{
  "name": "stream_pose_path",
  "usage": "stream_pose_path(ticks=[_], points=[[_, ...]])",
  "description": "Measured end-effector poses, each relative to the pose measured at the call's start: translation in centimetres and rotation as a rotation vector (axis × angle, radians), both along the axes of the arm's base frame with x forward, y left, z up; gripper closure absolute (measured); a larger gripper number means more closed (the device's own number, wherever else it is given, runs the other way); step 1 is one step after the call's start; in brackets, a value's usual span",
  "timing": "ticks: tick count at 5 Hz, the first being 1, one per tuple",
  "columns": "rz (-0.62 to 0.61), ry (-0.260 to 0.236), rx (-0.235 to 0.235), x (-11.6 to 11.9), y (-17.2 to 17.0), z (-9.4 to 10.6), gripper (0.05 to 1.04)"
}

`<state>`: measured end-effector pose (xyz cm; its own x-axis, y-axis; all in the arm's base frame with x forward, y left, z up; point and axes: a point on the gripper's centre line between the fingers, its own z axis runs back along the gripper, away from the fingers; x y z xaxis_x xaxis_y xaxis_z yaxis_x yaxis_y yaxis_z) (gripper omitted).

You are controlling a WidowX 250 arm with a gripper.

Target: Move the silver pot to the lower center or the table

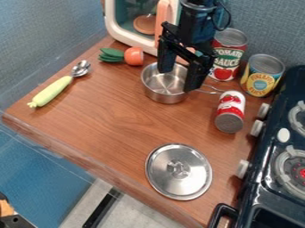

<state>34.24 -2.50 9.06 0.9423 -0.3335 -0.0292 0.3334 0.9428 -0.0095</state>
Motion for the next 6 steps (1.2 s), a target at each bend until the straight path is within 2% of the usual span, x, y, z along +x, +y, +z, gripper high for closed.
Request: stream_pose_path(ticks=[1, 2, 3, 4, 5, 6], points=[[-0.009, 0.035, 0.005, -0.1, 0.1, -1.2, 0.084], [-0.117, 0.117, 0.088, 0.4, 1.3, -3.2, 0.085], [-0.218, 0.134, 0.163, 1.3, 2.6, -4.1, 0.084], [-0.370, 0.172, 0.227, 2.4, 2.7, -5.8, 0.084], [-0.544, 0.185, 0.215, 3.3, 2.5, -6.9, 0.084], [-0.625, 0.204, 0.177, 3.8, 2.1, -8.5, 0.085]])
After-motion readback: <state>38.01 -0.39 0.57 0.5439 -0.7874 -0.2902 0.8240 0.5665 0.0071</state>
